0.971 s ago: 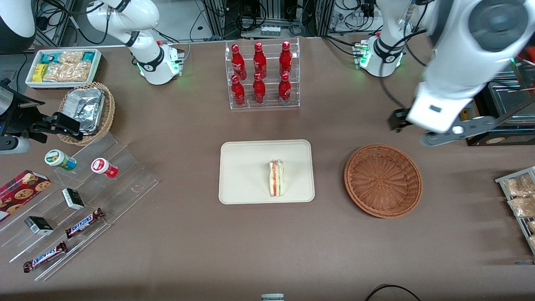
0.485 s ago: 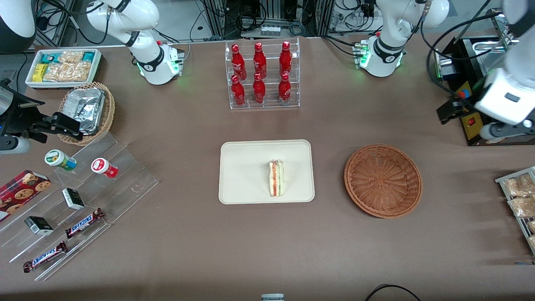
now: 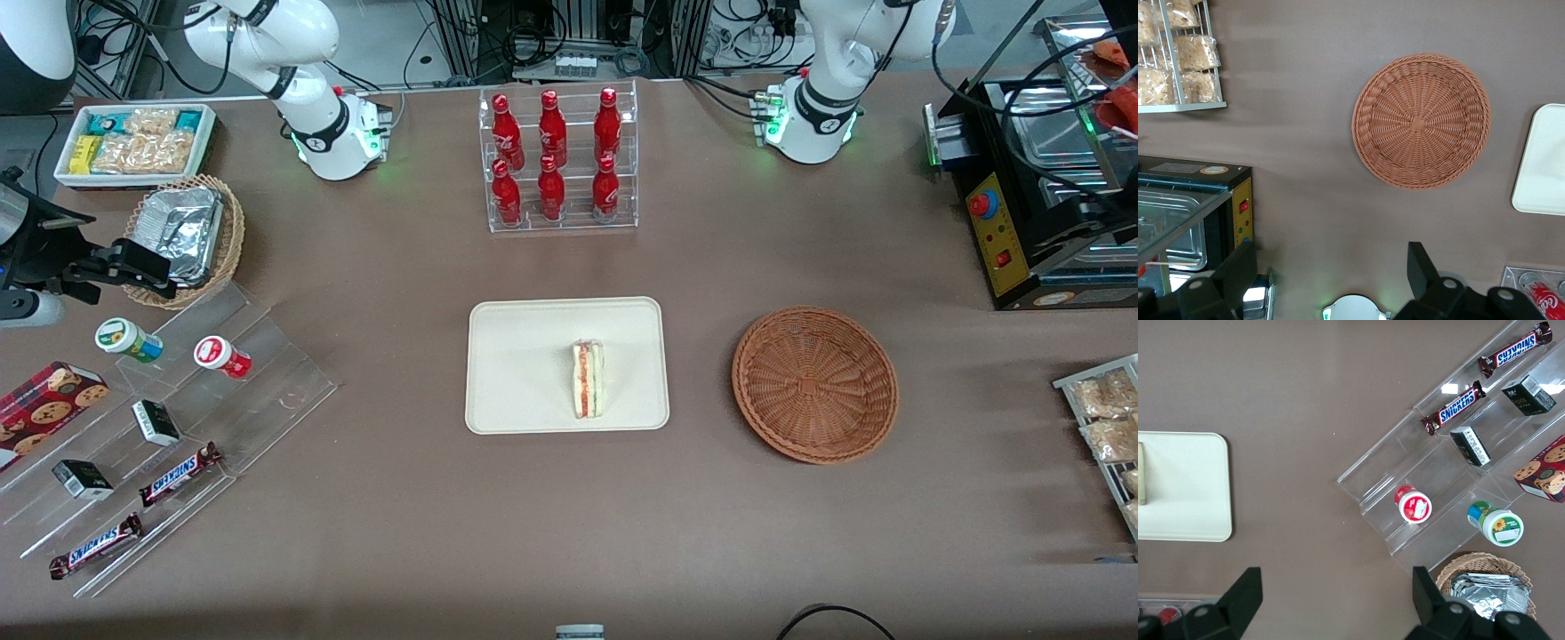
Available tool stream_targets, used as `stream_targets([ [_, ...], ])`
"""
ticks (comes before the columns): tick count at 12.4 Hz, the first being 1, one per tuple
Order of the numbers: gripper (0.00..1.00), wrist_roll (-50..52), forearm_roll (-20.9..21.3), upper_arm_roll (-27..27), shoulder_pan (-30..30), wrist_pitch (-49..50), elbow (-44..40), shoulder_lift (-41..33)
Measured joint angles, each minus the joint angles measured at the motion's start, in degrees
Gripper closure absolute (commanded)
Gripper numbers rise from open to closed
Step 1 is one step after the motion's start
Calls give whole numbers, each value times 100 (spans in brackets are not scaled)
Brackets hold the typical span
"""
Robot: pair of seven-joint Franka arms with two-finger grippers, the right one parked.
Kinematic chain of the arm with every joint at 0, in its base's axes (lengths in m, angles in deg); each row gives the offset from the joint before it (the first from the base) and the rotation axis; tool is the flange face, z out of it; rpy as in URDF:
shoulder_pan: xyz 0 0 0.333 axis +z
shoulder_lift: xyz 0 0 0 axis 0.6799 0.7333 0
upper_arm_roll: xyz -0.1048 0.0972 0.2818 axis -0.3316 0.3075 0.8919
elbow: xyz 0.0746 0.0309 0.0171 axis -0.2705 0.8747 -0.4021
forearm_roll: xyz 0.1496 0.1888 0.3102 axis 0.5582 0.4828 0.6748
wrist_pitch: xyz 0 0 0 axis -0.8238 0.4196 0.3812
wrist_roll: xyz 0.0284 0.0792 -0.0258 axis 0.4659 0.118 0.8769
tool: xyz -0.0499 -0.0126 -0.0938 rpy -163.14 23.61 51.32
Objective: Place sandwich from basket to tray
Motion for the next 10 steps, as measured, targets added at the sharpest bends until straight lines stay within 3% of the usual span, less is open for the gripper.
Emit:
stream_targets([
  [8,0,19,-209,-119,-46,-9,-159,-25],
  [9,0,28,-209,-326,180,-5,-188,-34],
  [10,0,28,-198,-945,750,-5,-201,-61],
])
